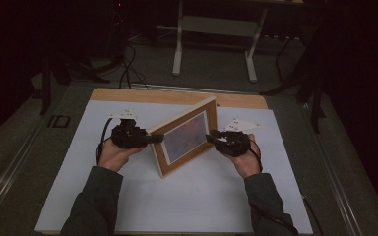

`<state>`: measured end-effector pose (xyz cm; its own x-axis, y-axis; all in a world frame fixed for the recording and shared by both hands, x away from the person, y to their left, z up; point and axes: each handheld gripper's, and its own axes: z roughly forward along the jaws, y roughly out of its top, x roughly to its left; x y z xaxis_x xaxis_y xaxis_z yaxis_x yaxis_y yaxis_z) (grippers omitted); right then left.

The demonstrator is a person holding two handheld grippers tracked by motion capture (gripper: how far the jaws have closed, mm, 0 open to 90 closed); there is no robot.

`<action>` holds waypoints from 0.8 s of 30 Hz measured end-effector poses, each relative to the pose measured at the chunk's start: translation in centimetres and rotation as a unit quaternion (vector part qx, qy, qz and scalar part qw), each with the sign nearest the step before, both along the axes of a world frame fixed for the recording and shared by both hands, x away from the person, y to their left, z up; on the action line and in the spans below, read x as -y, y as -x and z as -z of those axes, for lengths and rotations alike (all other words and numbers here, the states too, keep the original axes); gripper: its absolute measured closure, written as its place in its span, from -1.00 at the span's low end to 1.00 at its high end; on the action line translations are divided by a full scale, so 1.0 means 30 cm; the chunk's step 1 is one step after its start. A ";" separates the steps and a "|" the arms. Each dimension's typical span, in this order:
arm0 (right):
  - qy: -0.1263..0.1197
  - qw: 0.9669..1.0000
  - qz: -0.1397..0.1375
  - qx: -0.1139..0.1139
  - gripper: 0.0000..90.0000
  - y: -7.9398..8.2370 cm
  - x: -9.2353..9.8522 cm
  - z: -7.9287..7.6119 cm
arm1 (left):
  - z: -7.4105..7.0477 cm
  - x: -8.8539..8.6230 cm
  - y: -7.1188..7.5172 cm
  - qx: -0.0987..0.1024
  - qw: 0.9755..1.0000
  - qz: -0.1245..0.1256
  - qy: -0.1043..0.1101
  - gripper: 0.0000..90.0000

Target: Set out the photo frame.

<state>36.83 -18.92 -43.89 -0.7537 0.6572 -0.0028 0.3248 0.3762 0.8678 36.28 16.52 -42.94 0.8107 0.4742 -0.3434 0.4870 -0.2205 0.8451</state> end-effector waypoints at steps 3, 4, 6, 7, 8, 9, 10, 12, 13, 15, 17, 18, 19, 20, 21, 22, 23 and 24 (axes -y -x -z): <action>-0.006 1.000 0.011 0.000 0.43 -0.007 0.007 -0.001 | -0.001 -0.004 -0.005 0.002 1.000 -0.004 -0.009 0.58; -0.007 1.000 0.014 0.001 0.40 -0.011 0.008 -0.001 | -0.002 0.002 0.001 0.007 1.000 -0.012 -0.016 0.57; -0.005 1.000 0.026 0.000 0.34 -0.022 0.013 0.001 | -0.005 0.014 0.013 0.018 0.998 -0.040 -0.038 0.42; -0.005 0.999 0.032 -0.001 0.32 -0.028 0.017 0.001 | -0.006 0.018 0.019 0.018 0.997 -0.052 -0.052 0.36; -0.006 0.999 0.037 -0.001 0.29 -0.034 0.021 0.002 | -0.007 0.020 0.025 0.020 0.996 -0.069 -0.059 0.30; -0.007 0.999 0.043 -0.001 0.28 -0.041 0.025 0.003 | -0.008 0.020 0.033 0.022 0.995 -0.079 -0.060 0.25; -0.009 0.999 0.047 -0.002 0.25 -0.047 0.030 0.004 | -0.009 0.020 0.043 0.026 0.994 -0.086 -0.060 0.26; -0.011 0.998 0.055 -0.002 0.21 -0.062 0.037 0.005 | -0.011 0.021 0.064 0.034 0.992 -0.105 -0.068 0.26; -0.011 0.998 0.058 -0.002 0.19 -0.070 0.039 0.005 | -0.011 0.020 0.076 0.037 0.991 -0.111 -0.071 0.25; -0.015 0.998 0.068 0.001 0.15 -0.085 0.046 0.000 | -0.007 0.020 0.103 0.044 0.988 -0.125 -0.078 0.24; -0.021 0.997 0.073 0.003 0.10 -0.101 0.049 -0.008 | 0.001 0.021 0.125 0.049 0.985 -0.139 -0.087 0.25; -0.023 0.997 0.072 0.004 0.07 -0.110 0.049 -0.012 | 0.005 0.021 0.135 0.052 0.984 -0.146 -0.088 0.26; -0.023 0.997 0.071 0.003 0.04 -0.120 0.048 -0.016 | 0.009 0.021 0.142 0.050 0.984 -0.148 -0.085 0.28; -0.022 0.997 0.071 0.002 0.02 -0.130 0.045 -0.020 | 0.013 0.024 0.145 0.048 0.984 -0.148 -0.085 0.32; -0.022 0.997 0.069 0.000 -0.01 -0.140 0.044 -0.024 | 0.015 0.027 0.149 0.053 0.984 -0.148 -0.090 0.36; -0.024 0.998 0.066 -0.003 -0.03 -0.149 0.041 -0.028 | 0.014 0.029 0.150 0.057 0.983 -0.146 -0.091 0.39; -0.025 0.998 0.061 -0.004 -0.07 -0.158 0.039 -0.033 | 0.011 0.030 0.151 0.060 0.984 -0.142 -0.093 0.43; -0.026 0.998 0.055 -0.004 -0.10 -0.166 0.036 -0.037 | 0.007 0.034 0.153 0.070 0.982 -0.143 -0.099 0.50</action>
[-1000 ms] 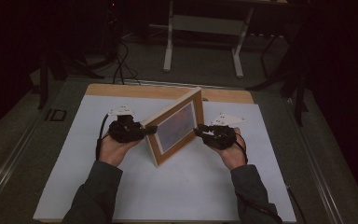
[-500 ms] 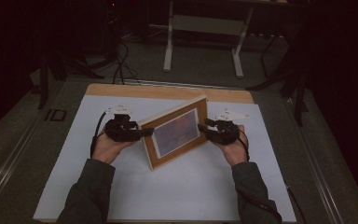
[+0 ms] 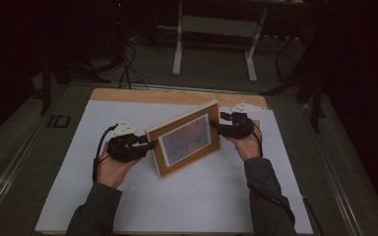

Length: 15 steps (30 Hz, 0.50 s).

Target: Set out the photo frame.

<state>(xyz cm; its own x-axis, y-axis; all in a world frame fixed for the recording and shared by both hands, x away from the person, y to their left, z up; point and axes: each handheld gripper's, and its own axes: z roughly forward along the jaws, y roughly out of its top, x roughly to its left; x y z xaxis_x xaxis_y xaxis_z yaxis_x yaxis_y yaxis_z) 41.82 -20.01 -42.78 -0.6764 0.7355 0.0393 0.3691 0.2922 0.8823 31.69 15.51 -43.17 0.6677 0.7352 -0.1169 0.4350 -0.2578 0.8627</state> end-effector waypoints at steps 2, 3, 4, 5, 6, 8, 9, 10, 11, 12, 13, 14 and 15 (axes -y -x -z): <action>-0.001 1.000 -0.012 0.001 -0.18 -0.014 -0.007 -0.005 | -0.007 0.005 0.000 0.005 1.000 -0.003 -0.016 0.48; 0.002 1.000 -0.013 0.001 -0.21 -0.022 -0.008 -0.006 | -0.010 0.005 -0.002 0.006 1.000 -0.004 -0.021 0.47; 0.001 1.000 -0.013 0.000 -0.24 -0.030 -0.010 -0.007 | -0.011 0.004 -0.005 0.008 1.000 -0.007 -0.025 0.47; -0.001 1.000 -0.017 -0.005 -0.27 -0.036 -0.010 -0.008 | -0.013 0.000 -0.009 0.007 1.000 -0.009 -0.027 0.47; -0.005 1.000 -0.020 -0.007 -0.29 -0.041 -0.012 -0.008 | -0.014 -0.002 -0.013 0.007 1.000 -0.012 -0.025 0.47; -0.005 1.000 -0.028 -0.009 -0.32 -0.046 -0.017 -0.006 | -0.016 -0.006 -0.024 0.007 1.000 -0.015 -0.026 0.47; -0.004 0.999 -0.032 -0.011 -0.33 -0.049 -0.019 -0.004 | -0.017 -0.008 -0.030 0.006 1.000 -0.017 -0.026 0.47; -0.004 0.999 -0.034 -0.012 -0.35 -0.052 -0.021 -0.002 | -0.017 -0.009 -0.036 0.007 0.999 -0.020 -0.026 0.47; -0.004 0.999 -0.036 -0.014 -0.35 -0.056 -0.023 0.000 | -0.016 -0.010 -0.043 0.007 0.999 -0.023 -0.025 0.47; -0.006 0.999 -0.037 -0.015 -0.38 -0.059 -0.023 0.002 | -0.016 -0.011 -0.049 0.006 0.999 -0.024 -0.023 0.47; -0.008 0.999 -0.038 -0.015 -0.40 -0.062 -0.024 0.004 | -0.015 -0.013 -0.054 0.006 0.999 -0.023 -0.023 0.47; -0.011 0.999 -0.038 -0.018 -0.41 -0.065 -0.024 0.005 | -0.013 -0.014 -0.058 0.007 0.999 -0.022 -0.022 0.47; -0.013 0.999 -0.038 -0.019 -0.42 -0.069 -0.023 0.005 | -0.012 -0.016 -0.062 0.008 1.000 -0.020 -0.020 0.47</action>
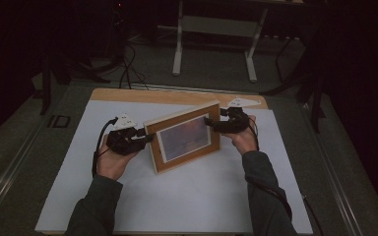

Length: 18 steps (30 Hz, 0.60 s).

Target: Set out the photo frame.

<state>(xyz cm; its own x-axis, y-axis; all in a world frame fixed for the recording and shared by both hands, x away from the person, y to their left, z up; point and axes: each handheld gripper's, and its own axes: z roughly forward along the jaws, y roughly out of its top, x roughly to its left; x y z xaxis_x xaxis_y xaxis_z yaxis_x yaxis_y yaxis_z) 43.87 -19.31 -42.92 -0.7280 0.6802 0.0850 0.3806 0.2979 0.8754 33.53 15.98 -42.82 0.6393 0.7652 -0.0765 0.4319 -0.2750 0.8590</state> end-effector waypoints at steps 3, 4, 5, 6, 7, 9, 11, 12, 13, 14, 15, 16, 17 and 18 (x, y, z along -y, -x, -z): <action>-0.008 1.000 -0.002 -0.007 -0.44 -0.012 0.005 0.003 | 0.004 -0.002 -0.010 0.005 1.000 0.004 0.003 0.47; -0.013 1.000 -0.003 -0.009 -0.45 -0.016 0.006 0.005 | 0.005 -0.001 -0.014 0.006 1.000 0.004 0.002 0.47; -0.016 1.000 -0.003 -0.012 -0.46 -0.019 0.007 0.006 | 0.006 0.000 -0.019 0.008 1.000 0.005 0.003 0.47; -0.018 1.000 -0.003 -0.014 -0.47 -0.022 0.007 0.007 | 0.005 0.001 -0.025 0.008 1.000 0.004 0.002 0.47; -0.019 1.000 0.000 -0.014 -0.47 -0.023 0.006 0.008 | 0.005 0.001 -0.032 0.008 1.000 0.005 0.001 0.47; -0.017 1.000 0.005 -0.014 -0.45 -0.024 0.008 0.007 | 0.004 0.001 -0.047 0.009 1.000 0.006 -0.001 0.46; -0.017 1.000 0.011 -0.013 -0.37 -0.022 0.017 0.005 | 0.002 0.003 -0.061 0.010 1.000 0.006 -0.001 0.46; -0.017 1.000 0.014 -0.013 -0.33 -0.021 0.023 0.004 | 0.001 0.004 -0.068 0.011 1.000 0.005 -0.002 0.46; -0.016 1.000 0.018 -0.012 -0.28 -0.019 0.030 0.002 | 0.001 0.006 -0.074 0.014 1.000 0.003 -0.003 0.46; -0.018 1.000 0.021 -0.012 -0.23 -0.016 0.037 0.001 | 0.000 0.006 -0.081 0.015 1.000 0.002 -0.004 0.46; -0.018 0.999 0.024 -0.012 -0.19 -0.012 0.045 -0.001 | -0.001 0.008 -0.087 0.016 1.000 0.000 -0.005 0.46; -0.018 0.999 0.024 -0.012 -0.19 -0.012 0.045 -0.001 | -0.001 0.008 -0.087 0.016 1.000 0.000 -0.005 0.46; -0.022 0.999 0.031 -0.012 -0.11 -0.003 0.063 -0.003 | -0.002 0.014 -0.101 0.019 1.000 -0.001 -0.007 0.46; -0.022 0.999 0.032 -0.011 -0.10 0.000 0.068 -0.004 | -0.002 0.017 -0.106 0.019 1.000 -0.003 -0.007 0.46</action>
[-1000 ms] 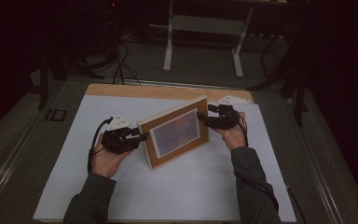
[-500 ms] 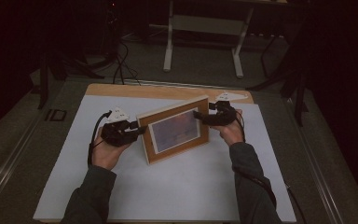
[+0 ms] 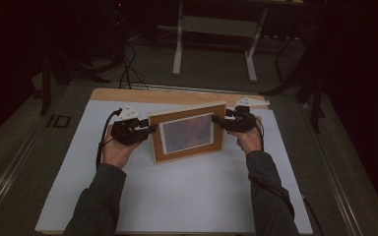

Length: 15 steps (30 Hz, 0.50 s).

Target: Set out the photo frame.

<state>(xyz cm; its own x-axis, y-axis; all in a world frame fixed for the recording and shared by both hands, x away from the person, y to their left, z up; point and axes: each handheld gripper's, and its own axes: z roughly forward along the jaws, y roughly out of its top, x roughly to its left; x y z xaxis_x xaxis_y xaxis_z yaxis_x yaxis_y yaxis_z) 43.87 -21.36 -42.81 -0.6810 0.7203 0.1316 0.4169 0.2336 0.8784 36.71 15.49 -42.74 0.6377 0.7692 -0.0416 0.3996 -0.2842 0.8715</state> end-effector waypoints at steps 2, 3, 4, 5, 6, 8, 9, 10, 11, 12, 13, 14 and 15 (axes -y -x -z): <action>-0.001 1.000 0.004 0.000 -0.04 0.007 0.013 -0.001 | 0.001 0.003 -0.010 0.001 1.000 -0.001 0.001 0.47; -0.002 1.000 0.005 -0.001 -0.02 0.011 0.019 -0.002 | 0.001 0.005 -0.015 0.001 1.000 -0.001 0.003 0.47; -0.001 1.000 0.006 0.000 0.00 0.014 0.025 -0.002 | 0.002 0.006 -0.020 0.001 1.000 -0.002 0.005 0.46; -0.001 1.000 0.008 -0.001 0.02 0.018 0.029 -0.002 | 0.004 0.008 -0.024 0.002 1.000 -0.002 0.007 0.46; -0.001 1.000 0.010 -0.001 0.04 0.021 0.033 -0.002 | 0.005 0.010 -0.028 0.003 1.000 -0.002 0.008 0.45; 0.001 1.000 0.014 -0.002 0.08 0.028 0.038 -0.002 | 0.007 0.011 -0.035 0.001 1.000 -0.003 0.013 0.45; 0.001 1.000 0.016 -0.002 0.10 0.030 0.040 -0.001 | 0.008 0.010 -0.039 0.000 1.000 -0.002 0.014 0.44; 0.002 1.000 0.019 -0.003 0.13 0.033 0.042 -0.001 | 0.009 0.010 -0.042 -0.002 1.000 -0.002 0.017 0.44; 0.001 1.000 0.021 -0.004 0.15 0.035 0.044 -0.001 | 0.011 0.009 -0.046 -0.004 1.000 -0.003 0.022 0.44; 0.001 1.000 0.024 -0.006 0.17 0.039 0.045 -0.001 | 0.012 0.008 -0.049 -0.006 1.000 -0.003 0.025 0.43; 0.002 1.000 0.026 -0.006 0.21 0.042 0.046 0.000 | 0.013 0.007 -0.053 -0.011 0.999 -0.003 0.031 0.43; 0.001 1.000 0.028 -0.008 0.24 0.046 0.049 -0.001 | 0.014 0.003 -0.058 -0.018 0.999 -0.002 0.042 0.43; 0.000 0.999 0.030 -0.011 0.28 0.051 0.052 -0.001 | 0.015 -0.001 -0.064 -0.025 0.998 -0.001 0.054 0.44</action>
<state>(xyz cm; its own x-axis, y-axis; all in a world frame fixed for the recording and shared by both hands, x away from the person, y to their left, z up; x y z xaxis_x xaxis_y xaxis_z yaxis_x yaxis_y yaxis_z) 42.35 -22.91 -42.79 -0.6329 0.7604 0.1455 0.4488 0.2073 0.8692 38.62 15.51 -43.21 0.6305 0.7604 -0.1558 0.4444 -0.1891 0.8757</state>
